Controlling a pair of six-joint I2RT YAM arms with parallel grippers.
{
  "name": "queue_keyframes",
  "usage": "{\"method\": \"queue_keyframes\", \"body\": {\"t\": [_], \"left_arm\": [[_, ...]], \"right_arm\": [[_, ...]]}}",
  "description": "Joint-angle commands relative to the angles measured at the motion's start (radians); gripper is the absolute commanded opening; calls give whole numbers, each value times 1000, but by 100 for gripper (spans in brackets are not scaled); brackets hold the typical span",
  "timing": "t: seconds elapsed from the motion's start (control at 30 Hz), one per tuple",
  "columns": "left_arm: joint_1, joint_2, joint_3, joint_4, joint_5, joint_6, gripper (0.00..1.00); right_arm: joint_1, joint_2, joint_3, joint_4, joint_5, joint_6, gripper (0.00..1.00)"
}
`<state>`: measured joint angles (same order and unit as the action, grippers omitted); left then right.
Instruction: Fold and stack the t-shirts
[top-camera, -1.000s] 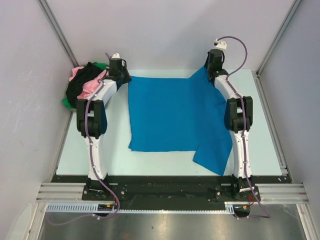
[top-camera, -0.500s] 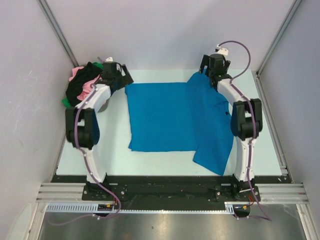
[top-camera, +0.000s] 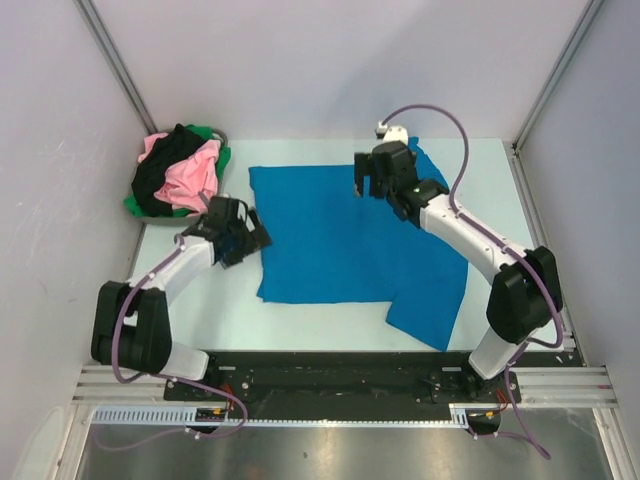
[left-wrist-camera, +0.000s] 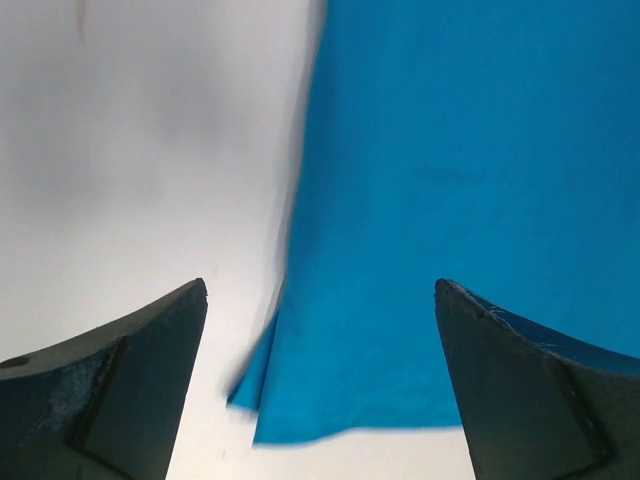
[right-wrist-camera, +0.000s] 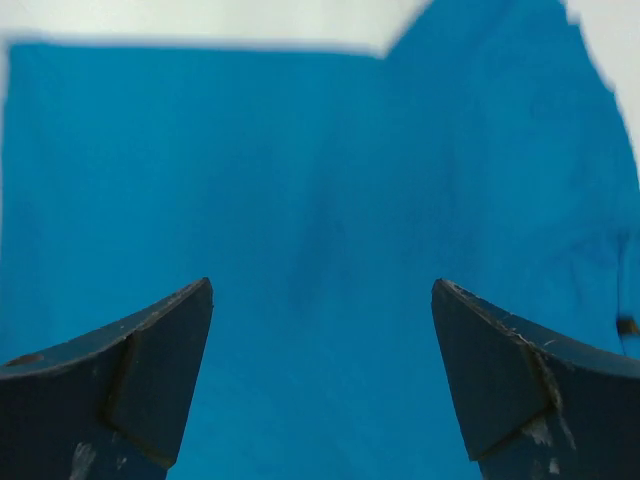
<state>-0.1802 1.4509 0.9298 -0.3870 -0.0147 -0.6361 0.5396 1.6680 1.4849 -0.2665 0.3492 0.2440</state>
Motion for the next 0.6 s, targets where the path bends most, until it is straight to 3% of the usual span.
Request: {"method": "queue_keyframes", "body": {"t": [0.0, 0.23, 0.57], "left_arm": [[-30, -159, -146, -20, 44, -137, 100], [-36, -371, -371, 25, 59, -258, 98], [-59, -425, -404, -107, -23, -237, 85]], "right_arm": [[29, 7, -63, -167, 1, 18, 93], [121, 19, -130, -189, 65, 27, 87], [181, 22, -152, -195, 88, 35, 84]]}}
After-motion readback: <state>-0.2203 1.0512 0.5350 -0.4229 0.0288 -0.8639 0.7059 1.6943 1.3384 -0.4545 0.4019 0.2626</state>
